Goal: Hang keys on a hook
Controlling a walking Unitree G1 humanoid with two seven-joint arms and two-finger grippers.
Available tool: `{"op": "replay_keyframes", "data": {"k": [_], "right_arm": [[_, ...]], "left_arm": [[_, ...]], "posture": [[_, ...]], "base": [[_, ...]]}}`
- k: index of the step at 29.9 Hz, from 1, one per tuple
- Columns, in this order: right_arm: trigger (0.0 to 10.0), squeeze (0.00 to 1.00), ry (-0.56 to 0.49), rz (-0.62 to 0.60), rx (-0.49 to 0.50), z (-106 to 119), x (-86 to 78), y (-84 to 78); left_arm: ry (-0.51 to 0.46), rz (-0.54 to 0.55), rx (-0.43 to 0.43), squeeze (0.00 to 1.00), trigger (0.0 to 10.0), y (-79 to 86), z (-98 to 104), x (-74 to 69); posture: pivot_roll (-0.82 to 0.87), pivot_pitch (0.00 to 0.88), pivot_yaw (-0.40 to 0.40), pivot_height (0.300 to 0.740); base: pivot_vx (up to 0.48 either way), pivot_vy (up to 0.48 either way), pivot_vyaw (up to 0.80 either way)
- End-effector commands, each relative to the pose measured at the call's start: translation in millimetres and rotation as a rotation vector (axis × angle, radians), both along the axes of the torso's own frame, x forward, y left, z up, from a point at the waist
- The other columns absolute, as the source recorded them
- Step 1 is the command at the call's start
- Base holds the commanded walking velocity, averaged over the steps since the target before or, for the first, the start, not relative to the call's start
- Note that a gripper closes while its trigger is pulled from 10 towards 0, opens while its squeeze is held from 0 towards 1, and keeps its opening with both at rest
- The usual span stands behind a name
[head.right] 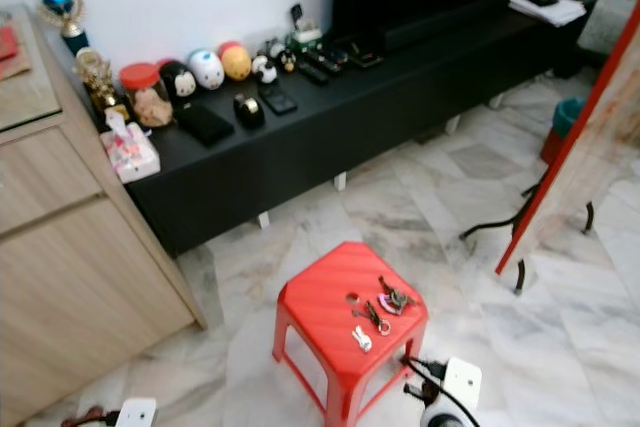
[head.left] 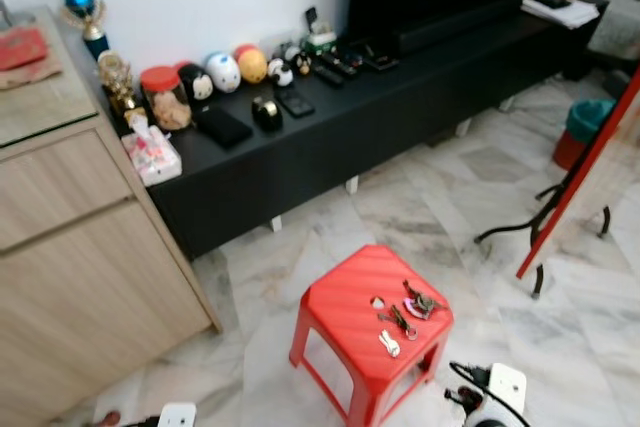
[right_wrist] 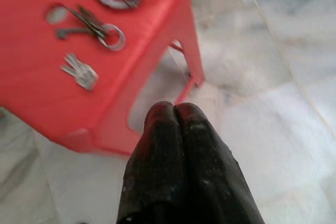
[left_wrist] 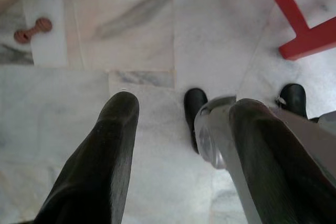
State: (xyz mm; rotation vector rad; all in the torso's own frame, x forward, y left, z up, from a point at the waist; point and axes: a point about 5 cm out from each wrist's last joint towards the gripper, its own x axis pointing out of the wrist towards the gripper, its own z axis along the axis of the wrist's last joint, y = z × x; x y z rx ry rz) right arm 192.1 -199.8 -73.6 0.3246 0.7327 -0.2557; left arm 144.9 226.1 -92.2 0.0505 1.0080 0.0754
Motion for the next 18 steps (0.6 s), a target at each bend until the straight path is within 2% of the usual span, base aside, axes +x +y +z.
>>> {"op": "replay_keyframes", "data": {"k": [1, 3, 7, 14, 15, 16, 17, 18], "right_arm": [[10.0, 0.0, -0.065, -0.012, -0.023, 9, 13.0, -5.3], [10.0, 0.0, -0.202, -0.01, -0.047, 28, 38.4, -3.2], [10.0, 0.0, -0.337, 0.028, -0.073, 47, 58.4, 0.7], [10.0, 0.0, -0.42, 0.063, -0.123, 55, 59.6, 0.1], [10.0, 0.05, -0.453, 0.073, -0.113, 56, 56.7, -0.1], [10.0, 0.05, -0.463, 0.078, -0.11, 56, 55.6, -0.2], [10.0, 1.0, -0.463, 0.084, -0.115, 55, 54.4, -0.3], [10.0, 1.0, -0.462, 0.088, -0.12, 55, 53.0, -0.4]], "left_arm": [[0.019, -0.007, 0.012, 0.0, 10.0, 1.0, -2, -4.9], [0.013, 0.027, 0.015, 0.0, 10.0, 2.1, -2, -5.5], [0.009, 0.035, 0.018, 0.0, 10.0, 2.7, -2, -5.7], [0.01, 0.063, 0.01, 0.0, 10.0, 3.5, -2, -7.8], [0.01, 0.064, 0.008, 0.0, 10.0, 3.2, -2, -8.1], [0.011, 0.064, 0.007, 0.0, 10.0, 3.1, -2, -8.2], [0.01, 0.063, 0.004, 0.0, 10.0, 2.9, -2, -8.2], [0.009, 0.063, 0.002, 0.0, 10.0, 2.7, -2, -8.2]], "posture": [[0.01, 0.0, -0.021, 0.74], [0.02, 0.0, -0.03, 0.74], [0.01, 0.0, -0.027, 0.74], [-0.02, 0.0, -0.02, 0.74], [-0.02, 0.0, -0.02, 0.74], [-0.02, 0.0, -0.021, 0.74], [-0.02, 0.0, -0.021, 0.74], [-0.02, 0.0, -0.022, 0.74]], "base": [[0.0, 0.0, 0.0], [0.0, 0.0, 0.0], [0.0, 0.0, 0.0], [0.0, 0.0, 0.0], [0.0, 0.0, 0.0], [0.0, 0.0, 0.0], [0.0, 0.0, 0.0], [0.0, 0.0, 0.0]]}}
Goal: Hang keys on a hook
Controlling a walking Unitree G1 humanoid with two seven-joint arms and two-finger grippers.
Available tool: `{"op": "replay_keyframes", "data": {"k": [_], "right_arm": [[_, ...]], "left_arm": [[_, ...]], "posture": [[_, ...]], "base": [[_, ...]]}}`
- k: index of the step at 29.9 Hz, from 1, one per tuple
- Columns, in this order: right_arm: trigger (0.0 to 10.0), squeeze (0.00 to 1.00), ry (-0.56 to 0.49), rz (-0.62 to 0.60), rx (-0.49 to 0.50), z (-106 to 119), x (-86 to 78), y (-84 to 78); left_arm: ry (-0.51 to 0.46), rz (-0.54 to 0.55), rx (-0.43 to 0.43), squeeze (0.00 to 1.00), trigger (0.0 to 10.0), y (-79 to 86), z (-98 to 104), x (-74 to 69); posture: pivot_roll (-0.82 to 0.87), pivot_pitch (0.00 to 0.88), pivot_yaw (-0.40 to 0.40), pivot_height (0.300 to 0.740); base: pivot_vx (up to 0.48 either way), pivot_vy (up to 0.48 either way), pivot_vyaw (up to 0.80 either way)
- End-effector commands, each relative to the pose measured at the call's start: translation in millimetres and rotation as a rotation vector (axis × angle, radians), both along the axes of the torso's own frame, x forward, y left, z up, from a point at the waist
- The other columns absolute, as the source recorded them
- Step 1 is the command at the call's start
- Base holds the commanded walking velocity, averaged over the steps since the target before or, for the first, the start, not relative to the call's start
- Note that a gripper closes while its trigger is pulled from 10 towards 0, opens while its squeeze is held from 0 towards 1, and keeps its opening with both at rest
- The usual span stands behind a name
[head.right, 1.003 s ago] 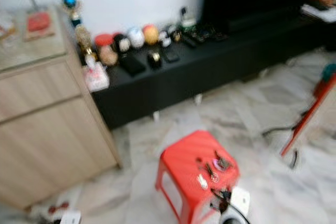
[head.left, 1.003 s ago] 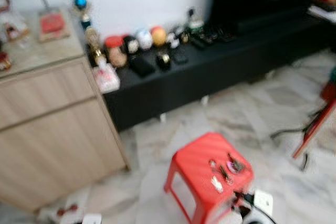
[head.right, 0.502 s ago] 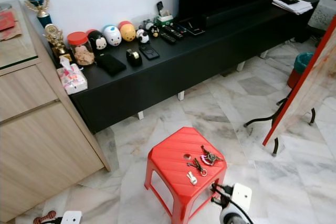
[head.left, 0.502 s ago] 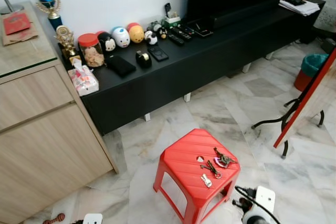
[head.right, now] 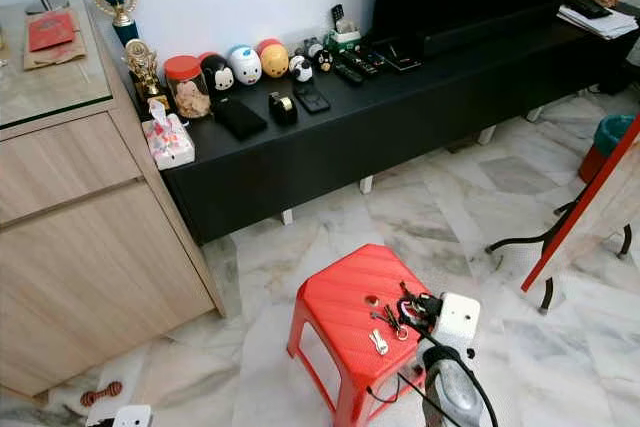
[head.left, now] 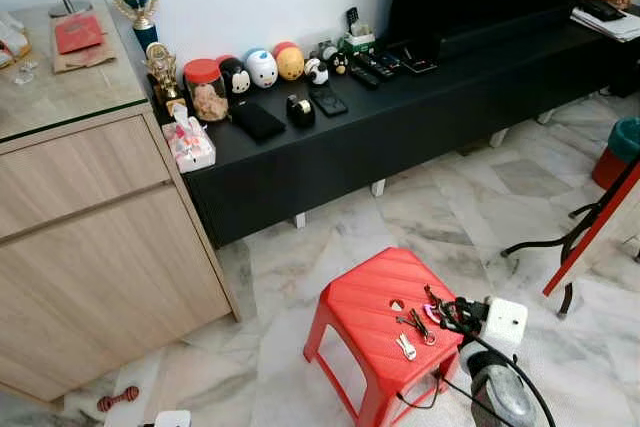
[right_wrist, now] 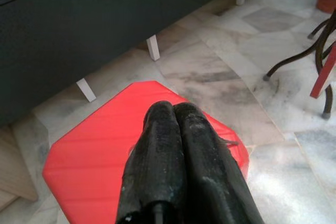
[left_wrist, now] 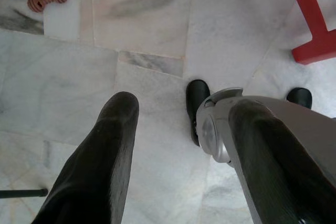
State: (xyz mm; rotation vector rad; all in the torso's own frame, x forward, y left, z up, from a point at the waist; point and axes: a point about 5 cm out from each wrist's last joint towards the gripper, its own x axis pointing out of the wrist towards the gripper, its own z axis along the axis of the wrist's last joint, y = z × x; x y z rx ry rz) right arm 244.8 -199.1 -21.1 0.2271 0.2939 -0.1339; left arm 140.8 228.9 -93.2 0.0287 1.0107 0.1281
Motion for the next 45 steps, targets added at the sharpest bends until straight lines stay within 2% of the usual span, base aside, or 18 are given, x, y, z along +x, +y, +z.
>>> {"op": "replay_keyframes", "data": {"k": [1, 21, 22, 23, 30, 45], "right_arm": [[10.0, 1.0, -0.019, 0.001, -0.007, 2, -0.7, -1.2], [10.0, 1.0, 0.036, 0.023, 0.02, -9, -10.4, 7.7], [10.0, 0.07, 0.042, 0.027, 0.016, -10, -10.7, 8.1], [10.0, 0.0, 0.047, 0.031, 0.012, -10, -10.8, 8.4], [10.0, 0.0, 0.041, 0.027, 0.002, -7, -5.8, 5.3], [10.0, 0.0, 0.102, 0.036, 0.002, -14, -9.5, 10.1]], "left_arm": [[0.007, 0.008, -0.005, 0.0, 10.0, -0.3, -1, -4.2], [0.014, -0.003, -0.005, 0.0, 10.0, -0.8, -2, -5.8], [0.014, 0.0, -0.006, 0.0, 10.0, -0.8, -2, -6.0], [0.014, 0.002, -0.006, 0.0, 10.0, -0.9, -2, -6.3], [0.009, 0.013, -0.011, 0.0, 10.0, -1.8, -3, -6.7], [0.005, 0.015, -0.008, 0.0, 10.0, -1.6, -3, -7.2]], "posture": [[-0.02, 0.0, -0.022, 0.74], [-0.01, 0.0, -0.03, 0.74], [-0.01, 0.0, -0.033, 0.74], [-0.01, 0.0, -0.036, 0.74], [0.0, 0.0, -0.04, 0.74], [0.01, 0.0, -0.04, 0.74]], "base": [[0.0, 0.0, 0.0], [0.0, 0.0, 0.0], [0.0, 0.0, 0.0], [0.0, 0.0, 0.0], [0.0, 0.0, 0.0], [0.0, 0.0, 0.0]]}}
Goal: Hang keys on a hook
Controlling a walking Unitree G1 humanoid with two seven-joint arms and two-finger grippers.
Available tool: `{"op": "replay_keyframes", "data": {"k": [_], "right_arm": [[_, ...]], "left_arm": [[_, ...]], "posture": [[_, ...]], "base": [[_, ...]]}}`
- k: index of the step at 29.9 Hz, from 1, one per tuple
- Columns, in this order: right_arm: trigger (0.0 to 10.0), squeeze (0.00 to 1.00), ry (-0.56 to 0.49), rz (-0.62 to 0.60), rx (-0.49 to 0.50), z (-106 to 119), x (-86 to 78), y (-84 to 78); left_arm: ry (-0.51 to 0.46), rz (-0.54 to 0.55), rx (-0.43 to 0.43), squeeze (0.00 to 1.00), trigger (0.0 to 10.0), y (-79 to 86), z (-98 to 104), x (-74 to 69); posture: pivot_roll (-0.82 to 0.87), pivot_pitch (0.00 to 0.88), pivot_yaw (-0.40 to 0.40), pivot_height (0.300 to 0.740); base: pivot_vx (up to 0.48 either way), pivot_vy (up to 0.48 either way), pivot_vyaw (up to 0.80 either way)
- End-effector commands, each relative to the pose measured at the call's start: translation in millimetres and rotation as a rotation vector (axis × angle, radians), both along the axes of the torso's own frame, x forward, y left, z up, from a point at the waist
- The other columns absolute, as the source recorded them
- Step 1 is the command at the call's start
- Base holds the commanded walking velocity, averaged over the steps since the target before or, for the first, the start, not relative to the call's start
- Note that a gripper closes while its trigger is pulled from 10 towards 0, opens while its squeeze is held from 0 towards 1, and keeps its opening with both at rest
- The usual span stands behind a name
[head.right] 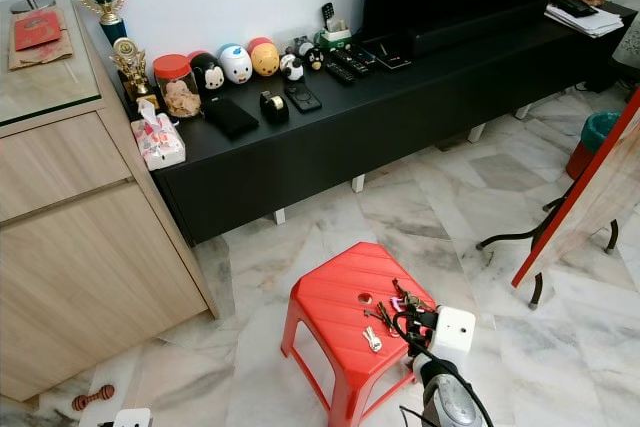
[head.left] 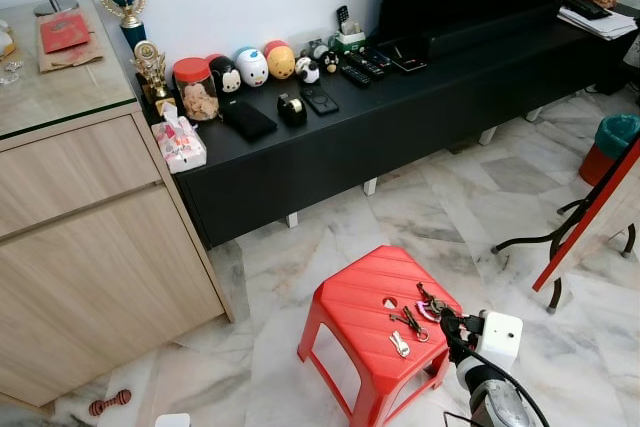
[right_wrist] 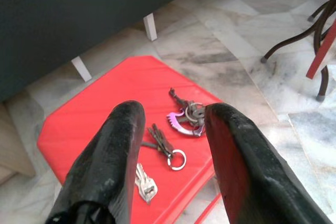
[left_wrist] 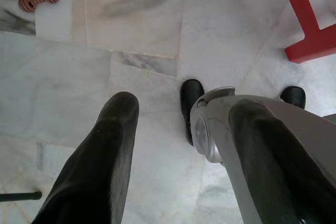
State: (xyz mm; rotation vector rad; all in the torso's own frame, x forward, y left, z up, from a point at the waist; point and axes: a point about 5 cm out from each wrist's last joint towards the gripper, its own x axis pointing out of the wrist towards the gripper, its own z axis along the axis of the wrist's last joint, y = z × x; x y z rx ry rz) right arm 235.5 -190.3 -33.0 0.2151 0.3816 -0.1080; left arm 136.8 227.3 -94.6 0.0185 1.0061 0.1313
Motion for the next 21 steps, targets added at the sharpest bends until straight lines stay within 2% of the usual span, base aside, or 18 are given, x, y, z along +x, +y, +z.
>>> {"op": "replay_keyframes", "data": {"k": [1, 13, 21], "right_arm": [[10.0, 0.0, 0.022, -0.005, 0.004, -1.9, -0.1, 1.2], [10.0, 0.0, 0.027, -0.003, -0.01, -1.2, 1.4, 0.8], [10.0, 0.0, 0.037, -0.016, -0.024, -1.5, 1.2, -1.5]], "left_arm": [[0.01, 0.007, -0.001, 0.0, 10.0, 0.0, -1.2, -3.2], [0.013, 0.004, -0.003, 0.0, 10.0, 0.6, -1.3, -3.7], [0.013, 0.005, -0.007, 0.0, 10.0, 0.2, -1.3, -3.5]], "posture": [[0.01, 0.0, -0.04, 0.74], [0.01, 0.0, -0.04, 0.661], [0.01, 0.0, -0.046, 0.661]], "base": [[0.0, 0.0, 0.0], [0.0, 0.0, 0.0], [0.0, 0.0, 0.0]]}}
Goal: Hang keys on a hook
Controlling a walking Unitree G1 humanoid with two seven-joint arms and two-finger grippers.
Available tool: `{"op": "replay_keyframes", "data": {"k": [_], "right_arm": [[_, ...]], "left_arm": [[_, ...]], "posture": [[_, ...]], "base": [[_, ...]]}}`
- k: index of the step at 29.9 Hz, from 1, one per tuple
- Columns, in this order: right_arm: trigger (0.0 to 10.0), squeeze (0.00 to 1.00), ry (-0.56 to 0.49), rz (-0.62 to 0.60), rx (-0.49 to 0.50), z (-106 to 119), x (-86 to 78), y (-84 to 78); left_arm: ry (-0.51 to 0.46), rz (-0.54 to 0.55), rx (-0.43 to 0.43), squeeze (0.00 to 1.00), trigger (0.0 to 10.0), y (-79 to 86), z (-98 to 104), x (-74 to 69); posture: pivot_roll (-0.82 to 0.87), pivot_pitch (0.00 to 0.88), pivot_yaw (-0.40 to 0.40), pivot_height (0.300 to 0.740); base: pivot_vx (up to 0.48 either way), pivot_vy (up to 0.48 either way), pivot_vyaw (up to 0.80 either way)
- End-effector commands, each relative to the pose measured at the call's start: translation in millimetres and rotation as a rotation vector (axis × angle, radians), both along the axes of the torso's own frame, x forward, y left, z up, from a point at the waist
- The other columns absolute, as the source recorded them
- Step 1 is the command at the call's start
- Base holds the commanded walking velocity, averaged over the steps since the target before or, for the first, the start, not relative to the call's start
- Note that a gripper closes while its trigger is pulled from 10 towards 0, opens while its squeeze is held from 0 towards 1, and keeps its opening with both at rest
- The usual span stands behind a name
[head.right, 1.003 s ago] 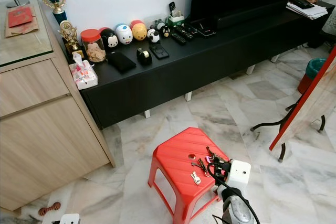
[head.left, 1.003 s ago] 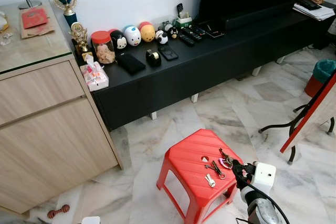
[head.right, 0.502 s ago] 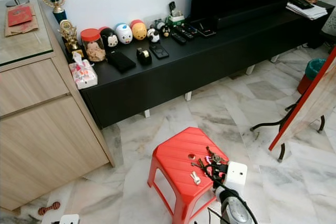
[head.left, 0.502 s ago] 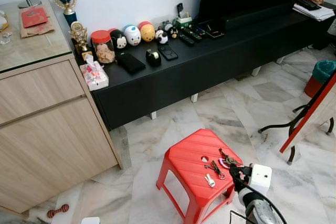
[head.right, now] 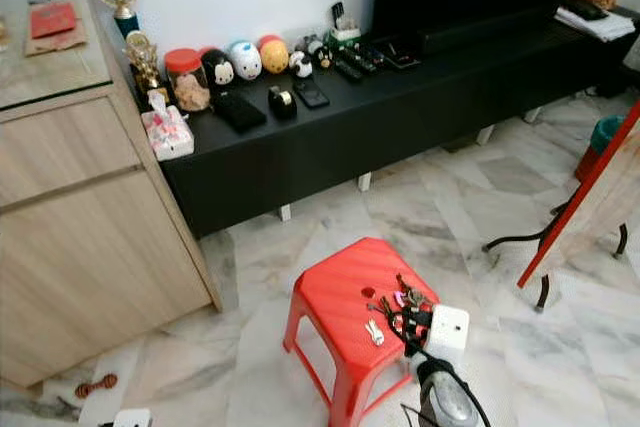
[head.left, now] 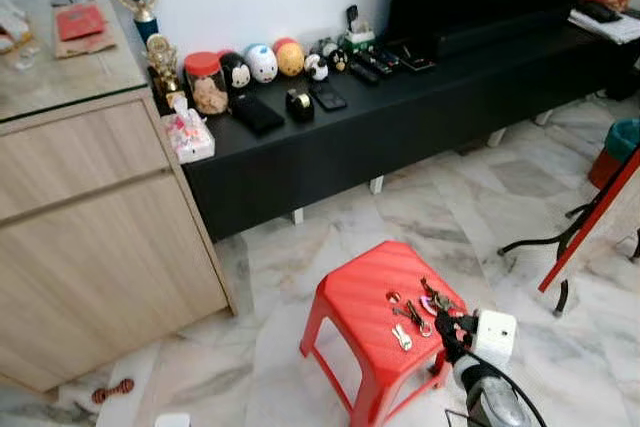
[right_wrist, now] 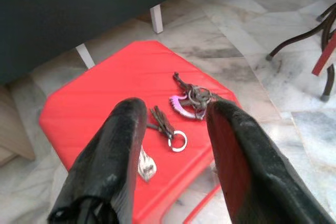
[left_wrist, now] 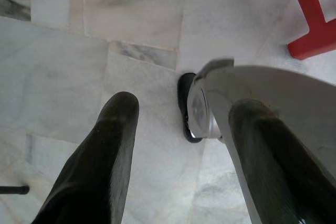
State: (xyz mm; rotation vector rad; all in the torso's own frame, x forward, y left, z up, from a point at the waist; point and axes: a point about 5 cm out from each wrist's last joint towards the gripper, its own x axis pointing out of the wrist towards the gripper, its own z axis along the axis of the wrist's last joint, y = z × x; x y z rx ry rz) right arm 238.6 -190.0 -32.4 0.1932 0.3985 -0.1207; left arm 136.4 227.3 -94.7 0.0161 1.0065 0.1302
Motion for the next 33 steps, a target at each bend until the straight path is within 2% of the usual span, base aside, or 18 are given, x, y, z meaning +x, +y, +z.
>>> {"op": "replay_keyframes", "data": {"k": [1, 7, 18, 23, 27, 33], "right_arm": [[10.0, 0.0, 0.021, -0.007, -0.004, -2, -1.6, -1.9], [10.0, 0.0, 0.023, -0.048, 0.027, -1, 0.8, -3.7], [10.0, 0.0, 0.046, -0.048, 0.028, -2, 3.2, 0.2], [10.0, 0.0, 0.036, -0.049, 0.029, -2, 1.4, -0.5], [10.0, 0.0, 0.016, -0.047, 0.027, -1, 1.4, -0.8], [10.0, 0.0, 0.009, -0.04, 0.023, 0, 2.2, -2.8]], "left_arm": [[0.012, 0.005, -0.006, 0.0, 10.0, 0.0, -1, -2.8], [0.012, -0.008, -0.02, 0.0, 10.0, -1.1, -1, -1.7], [0.01, 0.011, -0.021, 0.0, 10.0, 1.0, 0, -1.3], [0.01, 0.008, -0.023, 0.0, 10.0, 1.3, 0, -0.9], [-0.001, -0.001, -0.003, 0.0, 10.0, 2.4, 1, 0.3], [-0.164, 0.101, -0.014, 0.0, 10.0, 4.4, 8, 8.1]], "posture": [[0.01, 0.0, -0.046, 0.661], [0.02, 0.0, -0.047, 0.661], [0.02, 0.0, -0.036, 0.661], [0.02, 0.0, -0.032, 0.622], [0.01, 0.0, -0.03, 0.617], [0.02, 0.0, -0.041, 0.617]], "base": [[0.0, 0.0, 0.0], [0.0, 0.0, 0.0], [0.0, 0.0, 0.0], [0.0, 0.0, 0.0], [0.0, 0.0, 0.0], [0.0, 0.0, 0.0]]}}
